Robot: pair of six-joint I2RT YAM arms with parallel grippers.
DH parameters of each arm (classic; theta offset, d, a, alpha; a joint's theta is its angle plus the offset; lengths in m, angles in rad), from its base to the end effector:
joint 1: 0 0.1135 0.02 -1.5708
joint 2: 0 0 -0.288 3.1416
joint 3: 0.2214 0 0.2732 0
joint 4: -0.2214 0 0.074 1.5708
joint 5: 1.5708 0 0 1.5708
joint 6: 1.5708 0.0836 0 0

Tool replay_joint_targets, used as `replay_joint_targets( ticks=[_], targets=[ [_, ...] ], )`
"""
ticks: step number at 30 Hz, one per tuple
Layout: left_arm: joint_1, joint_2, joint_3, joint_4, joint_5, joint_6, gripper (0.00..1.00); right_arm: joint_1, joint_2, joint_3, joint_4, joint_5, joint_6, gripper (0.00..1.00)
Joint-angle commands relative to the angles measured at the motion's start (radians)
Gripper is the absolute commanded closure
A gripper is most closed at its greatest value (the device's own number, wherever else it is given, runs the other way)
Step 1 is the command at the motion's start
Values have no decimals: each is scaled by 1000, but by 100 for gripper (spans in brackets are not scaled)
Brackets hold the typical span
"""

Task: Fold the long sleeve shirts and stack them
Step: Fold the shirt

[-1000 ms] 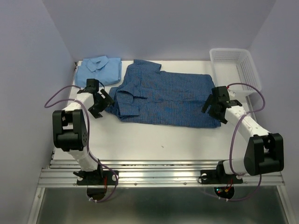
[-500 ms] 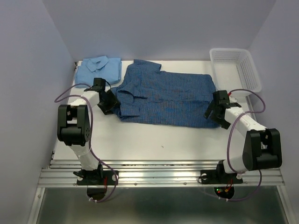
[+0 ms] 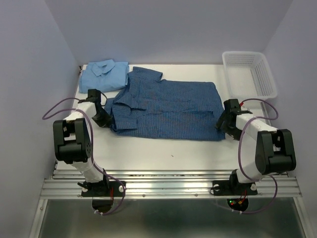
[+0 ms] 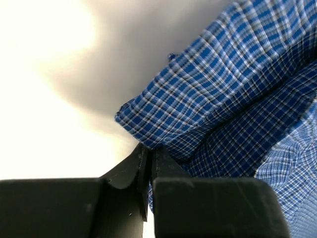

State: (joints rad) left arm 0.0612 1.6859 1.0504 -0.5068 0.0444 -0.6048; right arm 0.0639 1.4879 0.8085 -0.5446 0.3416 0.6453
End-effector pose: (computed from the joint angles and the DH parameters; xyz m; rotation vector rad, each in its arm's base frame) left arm 0.3682 0.0188 0.1464 -0.8806 2.5866 -0.2181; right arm 0.2943 -0.0092 0.1360 0.8483 2.5520 -0.2713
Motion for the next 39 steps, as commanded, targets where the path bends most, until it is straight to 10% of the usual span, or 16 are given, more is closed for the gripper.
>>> replay_joint_targets(
  ticks=[1,7,17,24,29,39],
  targets=[
    [40,-91,-55,-79,-94,36,88,-10,26,-3,26,42,11,0],
    [45,-126,-136,-72,-66,25,61,-10,37,9,47,-21,-50,0],
    [49,-103,-173,-9,-15,-6,60,-10,-190,-20,195,-305,-214,0],
    [49,-117,-161,-13,-34,-23,63,11,-66,87,299,-346,-254,0],
    [49,-109,-167,19,-5,-32,69,36,44,136,330,-429,-246,19],
    [49,-91,-153,22,-3,-23,70,45,97,100,247,-263,-245,28]
  ],
)
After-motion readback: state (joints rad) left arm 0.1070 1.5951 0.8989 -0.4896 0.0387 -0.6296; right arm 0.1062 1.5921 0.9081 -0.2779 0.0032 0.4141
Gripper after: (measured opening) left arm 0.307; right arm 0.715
